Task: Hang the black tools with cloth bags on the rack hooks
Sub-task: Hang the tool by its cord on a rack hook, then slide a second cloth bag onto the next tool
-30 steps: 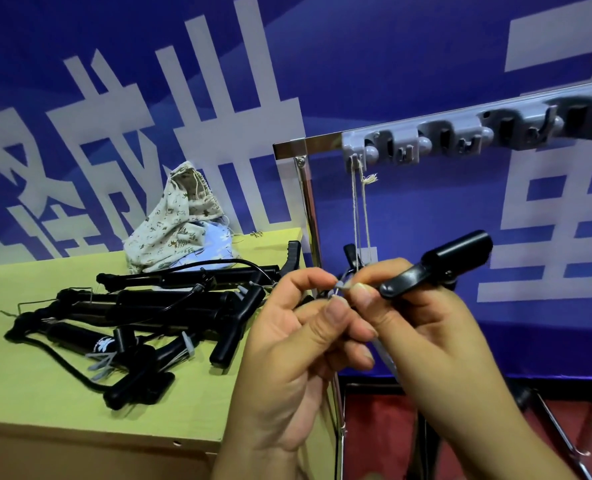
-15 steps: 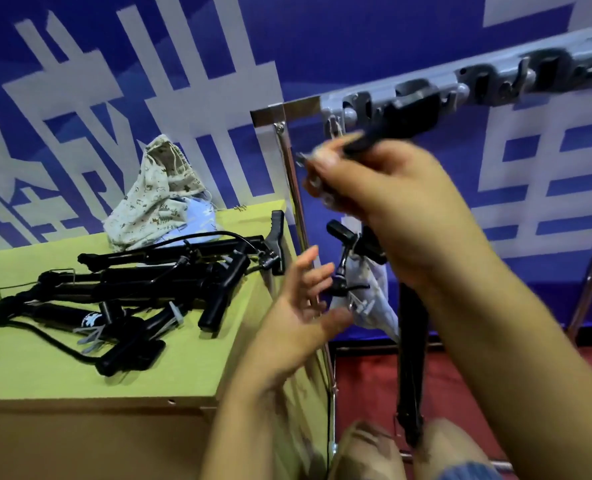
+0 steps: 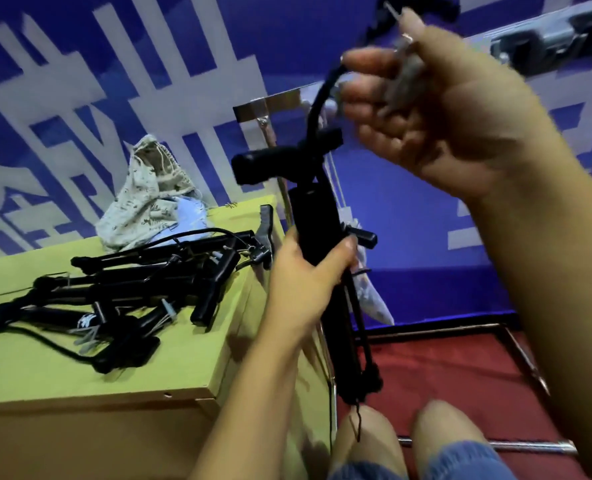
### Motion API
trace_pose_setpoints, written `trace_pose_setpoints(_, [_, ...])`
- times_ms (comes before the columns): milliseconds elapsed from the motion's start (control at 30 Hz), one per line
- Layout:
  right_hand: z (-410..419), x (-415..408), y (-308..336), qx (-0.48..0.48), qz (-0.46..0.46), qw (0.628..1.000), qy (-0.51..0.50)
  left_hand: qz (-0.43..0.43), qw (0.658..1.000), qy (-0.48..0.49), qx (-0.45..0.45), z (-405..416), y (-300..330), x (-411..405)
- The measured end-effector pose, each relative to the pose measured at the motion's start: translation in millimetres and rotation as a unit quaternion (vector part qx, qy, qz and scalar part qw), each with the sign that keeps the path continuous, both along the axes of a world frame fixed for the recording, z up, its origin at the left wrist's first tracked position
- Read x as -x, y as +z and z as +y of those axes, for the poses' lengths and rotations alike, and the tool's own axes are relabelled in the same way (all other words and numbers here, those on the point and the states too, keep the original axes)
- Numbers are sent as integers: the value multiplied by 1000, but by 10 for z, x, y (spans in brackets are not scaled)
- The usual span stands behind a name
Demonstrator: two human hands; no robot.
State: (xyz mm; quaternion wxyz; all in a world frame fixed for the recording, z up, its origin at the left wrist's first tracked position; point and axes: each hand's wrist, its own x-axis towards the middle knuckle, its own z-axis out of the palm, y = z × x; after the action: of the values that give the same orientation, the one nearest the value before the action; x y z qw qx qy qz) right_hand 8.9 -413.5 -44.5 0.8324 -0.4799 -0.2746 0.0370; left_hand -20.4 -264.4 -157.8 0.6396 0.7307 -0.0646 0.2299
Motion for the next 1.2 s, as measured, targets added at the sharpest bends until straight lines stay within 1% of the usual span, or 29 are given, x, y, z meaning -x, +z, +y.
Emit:
trace_pose_setpoints(67, [-38,-35,-201,31,-5,997,-74,-8,1000,-8,27,15,182,-36])
trace_pose_setpoints(100, [144,-103,-220,60,-16,996,-66,-28,998,25,41,173,365,-60])
trace_pose_setpoints(167, [187,-78,-523,170,-56,982,-63,-41,997,17,61,175,557,-104])
trace_pose_setpoints(200, [220,-61,-697,223,-88,970,-32,-43,997,6,62,177,618,-116])
trace_pose_setpoints(233, [294,-5,-819,280,-115,953,22,-46,997,-4,66,188,688,-131])
trace_pose_setpoints(267, [352,27,-923,326,-130,935,57,-42,995,-18,86,174,751,-158])
trace_pose_setpoints(300, [416,19,-978,339,-136,928,75,-34,995,-22,96,178,844,-178])
trace_pose_setpoints(333, [509,-26,-989,316,-118,939,71,-27,996,-20,81,249,927,-235])
trace_pose_setpoints(367, [616,-92,-971,280,-95,954,59,-18,999,-12,33,347,1018,-299])
trace_pose_setpoints(400, [689,-156,-953,259,-80,962,27,3,999,1,-47,480,1085,-368])
trace_pose_setpoints(433, [761,-225,-933,260,-80,962,-17,36,987,18,-153,628,1159,-436])
trace_pose_setpoints(467, [806,-299,-923,268,-81,959,-46,80,962,37,-260,826,1222,-524])
trace_pose_setpoints(533, [868,-456,-891,275,-65,957,-68,167,889,79,-418,1268,1308,-749])
trace_pose_setpoints(567, [886,-498,-869,282,-58,955,-73,199,841,117,-490,1532,1310,-882])
trace_pose_setpoints(600, [907,-560,-863,291,-52,953,-73,230,776,160,-565,1828,1280,-1034])
trace_pose_setpoints(633, [957,-673,-877,288,-41,954,-69,268,708,197,-623,2134,1220,-1244])
trace_pose_setpoints(667, [984,-707,-885,287,-32,955,-67,311,653,223,-653,2401,1138,-1376])
trace_pose_setpoints(700, [1014,-738,-898,285,-23,956,-61,355,621,233,-659,2645,1030,-1495])
trace_pose_setpoints(733, [1036,-773,-928,283,-14,957,-56,390,623,228,-639,2846,910,-1608])
trace_pose_setpoints(800, [1062,-813,-964,285,-3,957,-48,428,667,215,-570,3095,677,-1788])
trace_pose_setpoints(833, [1058,-804,-963,286,0,957,-44,425,688,212,-549,3129,580,-1830])
trace_pose_setpoints(900, [1070,-848,-982,281,8,959,-40,408,717,222,-520,3185,410,-1987])
trace_pose_setpoints(1000, [1098,-865,-1012,272,5,962,-31,403,738,239,-486,3172,280,-2166])
trace_pose_setpoints(1033, [1109,-857,-1015,273,7,961,-30,413,732,243,-484,3108,291,-2181])
trace_pose_setpoints(1067, [1112,-849,-1023,271,9,962,-30,409,737,255,-474,3064,314,-2190])
trace_pose_setpoints(1100, [1113,-839,-1021,270,12,962,-30,405,721,261,-498,3086,335,-2205])
trace_pose_setpoints(1133, [1109,-840,-1034,268,16,963,-30,410,718,262,-498,3159,335,-2237])
trace_pose_setpoints(1167, [1117,-815,-1019,273,15,962,-31,394,744,289,-456,3230,359,-2234])
trace_pose_setpoints(1200, [1115,-813,-1025,276,17,960,-33,366,785,314,-390,3334,393,-2253])
